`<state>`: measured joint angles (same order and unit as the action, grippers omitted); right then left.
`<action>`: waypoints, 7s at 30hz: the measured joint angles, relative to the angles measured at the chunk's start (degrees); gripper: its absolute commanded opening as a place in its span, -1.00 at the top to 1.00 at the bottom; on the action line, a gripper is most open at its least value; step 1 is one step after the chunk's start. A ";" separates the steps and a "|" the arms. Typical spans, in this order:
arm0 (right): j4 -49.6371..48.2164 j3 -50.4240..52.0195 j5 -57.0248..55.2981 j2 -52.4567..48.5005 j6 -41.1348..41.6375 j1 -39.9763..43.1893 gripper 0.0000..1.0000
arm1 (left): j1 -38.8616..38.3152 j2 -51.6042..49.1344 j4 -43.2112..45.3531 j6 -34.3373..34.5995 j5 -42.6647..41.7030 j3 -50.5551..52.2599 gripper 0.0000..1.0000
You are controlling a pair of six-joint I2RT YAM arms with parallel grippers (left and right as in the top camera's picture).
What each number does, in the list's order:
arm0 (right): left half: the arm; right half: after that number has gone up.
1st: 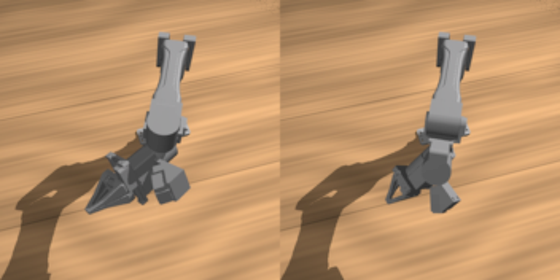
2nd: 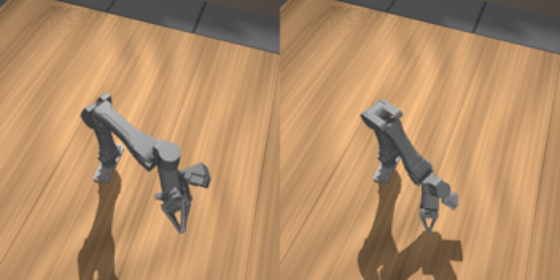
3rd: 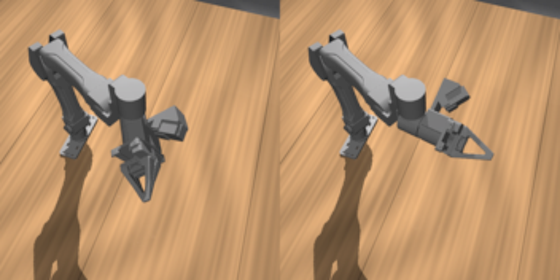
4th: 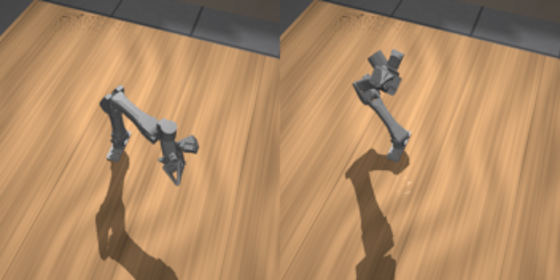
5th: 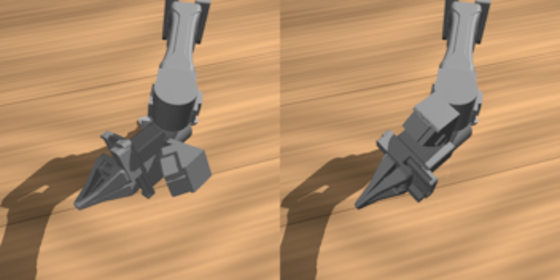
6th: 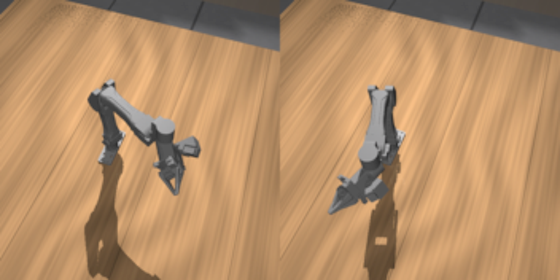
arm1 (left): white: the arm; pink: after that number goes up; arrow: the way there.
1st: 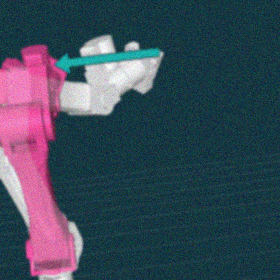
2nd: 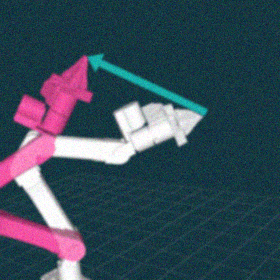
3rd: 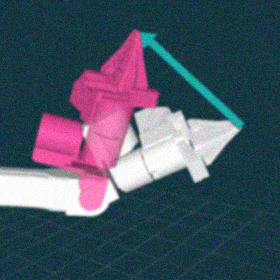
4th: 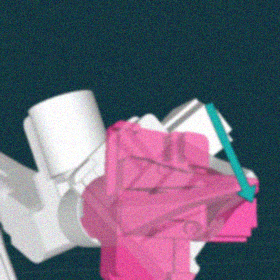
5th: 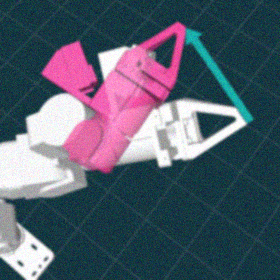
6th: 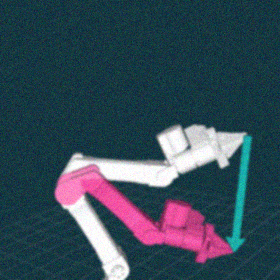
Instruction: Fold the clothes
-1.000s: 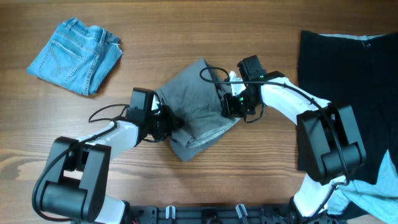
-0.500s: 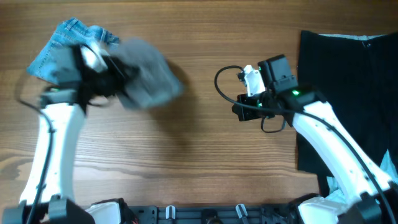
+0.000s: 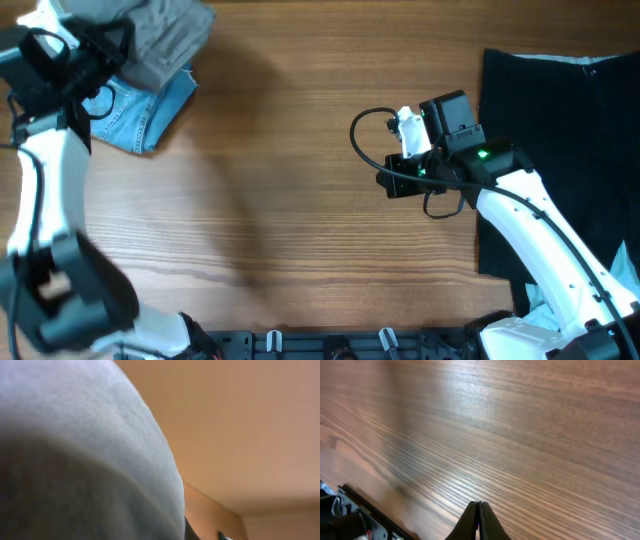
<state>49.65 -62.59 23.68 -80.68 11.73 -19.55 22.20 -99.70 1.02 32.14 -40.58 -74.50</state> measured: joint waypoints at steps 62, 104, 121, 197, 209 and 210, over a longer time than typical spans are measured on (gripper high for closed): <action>0.52 -7.23 -9.99 21.97 -0.24 0.00 -0.82 | -0.39 19.10 -67.78 -29.40 9.75 -28.98 -0.99; -6.08 -3.78 -19.28 40.72 -15.69 0.31 -1.00 | -0.66 44.96 -84.65 -31.01 21.27 -28.96 -1.00; -31.08 40.79 -14.64 71.14 -17.03 8.02 -0.99 | -0.66 44.96 -84.65 -31.01 21.27 -28.85 -1.00; -50.14 62.25 -14.23 79.80 -6.34 9.01 -0.99 | -21.38 94.86 -14.58 -30.49 22.25 54.01 -1.00; -50.16 62.25 -14.23 79.80 -6.34 9.01 -1.00 | -21.38 98.92 1.60 -26.01 21.18 72.67 -1.00; -50.16 62.25 -14.25 79.80 -6.34 9.01 -0.99 | -21.38 98.90 0.31 -25.81 21.16 73.24 -1.00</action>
<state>-0.51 -0.34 9.43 -0.89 5.39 -10.55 0.82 -0.80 1.32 6.33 -19.42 -1.26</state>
